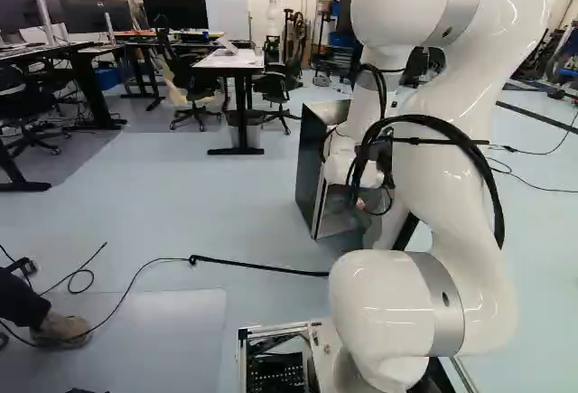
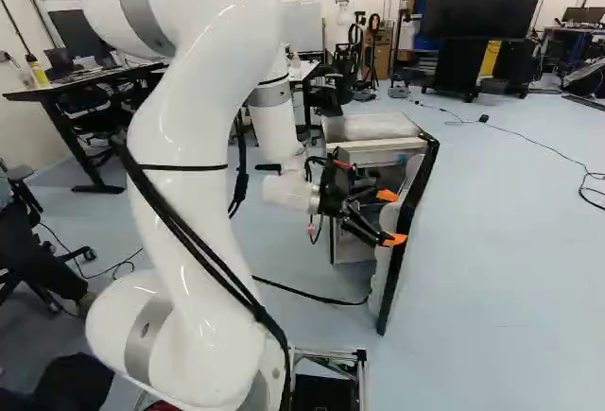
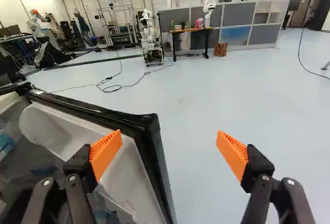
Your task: Open the fridge door
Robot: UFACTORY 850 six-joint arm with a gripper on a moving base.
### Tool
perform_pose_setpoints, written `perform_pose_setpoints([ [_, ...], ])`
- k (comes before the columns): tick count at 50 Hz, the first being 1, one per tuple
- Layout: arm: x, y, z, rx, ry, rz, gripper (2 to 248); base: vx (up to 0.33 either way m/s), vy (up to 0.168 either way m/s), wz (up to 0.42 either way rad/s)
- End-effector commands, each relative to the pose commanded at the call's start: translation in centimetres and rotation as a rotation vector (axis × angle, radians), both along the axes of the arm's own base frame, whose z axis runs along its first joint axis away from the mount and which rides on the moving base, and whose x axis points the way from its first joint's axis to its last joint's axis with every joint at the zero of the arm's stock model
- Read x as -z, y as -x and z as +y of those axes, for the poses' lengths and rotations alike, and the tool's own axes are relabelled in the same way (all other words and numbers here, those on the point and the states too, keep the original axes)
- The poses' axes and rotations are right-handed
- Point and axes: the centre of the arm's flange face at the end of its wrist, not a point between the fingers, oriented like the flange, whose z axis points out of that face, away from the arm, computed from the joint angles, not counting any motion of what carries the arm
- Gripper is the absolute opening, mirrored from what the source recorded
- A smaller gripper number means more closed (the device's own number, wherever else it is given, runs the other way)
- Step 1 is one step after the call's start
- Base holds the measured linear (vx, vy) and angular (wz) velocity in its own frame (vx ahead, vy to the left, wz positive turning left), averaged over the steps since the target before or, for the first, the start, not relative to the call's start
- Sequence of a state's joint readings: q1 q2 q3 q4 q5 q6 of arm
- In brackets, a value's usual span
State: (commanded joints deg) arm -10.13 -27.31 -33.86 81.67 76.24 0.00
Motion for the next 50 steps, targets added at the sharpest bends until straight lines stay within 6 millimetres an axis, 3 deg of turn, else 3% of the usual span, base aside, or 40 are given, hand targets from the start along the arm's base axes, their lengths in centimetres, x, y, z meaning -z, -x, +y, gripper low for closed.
perform_pose_setpoints([
  [50,0.3,-6.4,-10.4,0.190,0.034,-0.123,247,0.000,0.000,0.000],
])
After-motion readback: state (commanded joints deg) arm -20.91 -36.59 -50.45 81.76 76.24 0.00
